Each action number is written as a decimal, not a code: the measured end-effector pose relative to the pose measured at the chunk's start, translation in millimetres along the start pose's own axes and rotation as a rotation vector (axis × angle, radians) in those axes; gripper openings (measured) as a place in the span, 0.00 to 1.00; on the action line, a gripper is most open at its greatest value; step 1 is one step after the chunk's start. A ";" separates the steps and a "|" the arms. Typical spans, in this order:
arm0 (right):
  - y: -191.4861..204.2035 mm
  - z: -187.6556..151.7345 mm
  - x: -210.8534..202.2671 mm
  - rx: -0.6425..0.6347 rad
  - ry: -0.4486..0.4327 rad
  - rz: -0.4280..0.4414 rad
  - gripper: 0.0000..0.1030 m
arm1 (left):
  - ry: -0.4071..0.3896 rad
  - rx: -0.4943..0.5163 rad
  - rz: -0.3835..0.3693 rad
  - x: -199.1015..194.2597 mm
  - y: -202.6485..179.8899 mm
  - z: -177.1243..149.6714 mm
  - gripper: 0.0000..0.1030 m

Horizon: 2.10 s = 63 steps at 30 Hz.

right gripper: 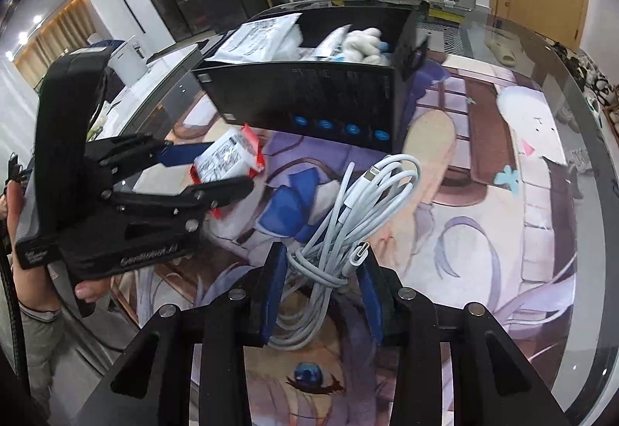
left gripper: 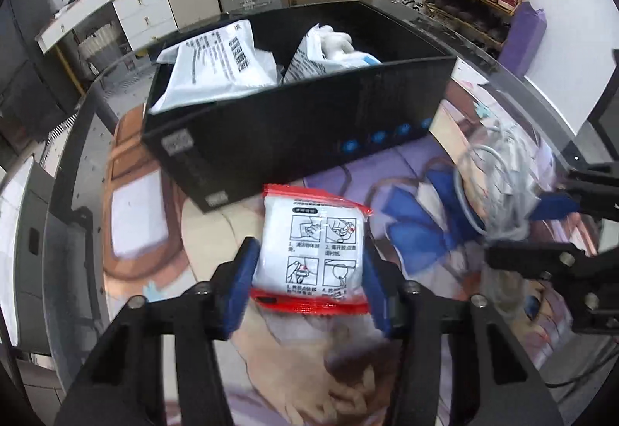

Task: Organize soft objects
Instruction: 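Grasp the red-edged sachet with the left tool while the right tool grasps the white cable, then carry the red-edged sachet and white cable over the black box and release both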

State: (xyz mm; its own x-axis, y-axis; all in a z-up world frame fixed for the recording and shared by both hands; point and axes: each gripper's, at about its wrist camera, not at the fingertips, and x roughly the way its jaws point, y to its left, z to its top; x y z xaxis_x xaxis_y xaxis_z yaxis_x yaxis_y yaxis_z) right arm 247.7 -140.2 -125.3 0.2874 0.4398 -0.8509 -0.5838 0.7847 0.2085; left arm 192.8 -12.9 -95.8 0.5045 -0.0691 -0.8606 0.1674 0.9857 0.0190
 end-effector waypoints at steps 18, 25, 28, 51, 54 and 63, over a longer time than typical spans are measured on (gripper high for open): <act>33.8 -2.7 -2.1 -0.111 -0.019 -0.048 0.35 | -0.058 -0.039 0.004 -41.4 0.8 -25.2 0.48; 41.9 -0.4 -25.2 -0.141 -0.077 -0.040 0.35 | -0.132 -0.028 0.017 -60.0 -2.3 -20.8 0.48; 46.0 -0.3 -35.4 -0.161 -0.103 -0.041 0.35 | -0.147 -0.044 -0.002 -67.5 1.0 -20.2 0.48; 67.9 40.2 -134.8 -0.164 -0.374 -0.079 0.35 | -0.417 -0.114 0.042 -139.0 27.1 16.9 0.48; 68.2 50.4 -142.7 -0.165 -0.414 -0.103 0.35 | -0.437 -0.137 0.039 -141.7 32.1 25.3 0.48; 67.5 86.0 -144.1 -0.179 -0.505 -0.200 0.35 | -0.488 -0.200 0.055 -127.7 49.1 54.3 0.48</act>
State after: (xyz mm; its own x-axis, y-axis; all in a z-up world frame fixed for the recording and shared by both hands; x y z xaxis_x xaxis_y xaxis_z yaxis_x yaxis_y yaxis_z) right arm 232.2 -113.0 52.8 0.7073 0.4788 -0.5200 -0.5875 0.8073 -0.0557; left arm 182.6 36.0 42.6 0.8513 -0.0331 -0.5237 -0.0113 0.9966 -0.0814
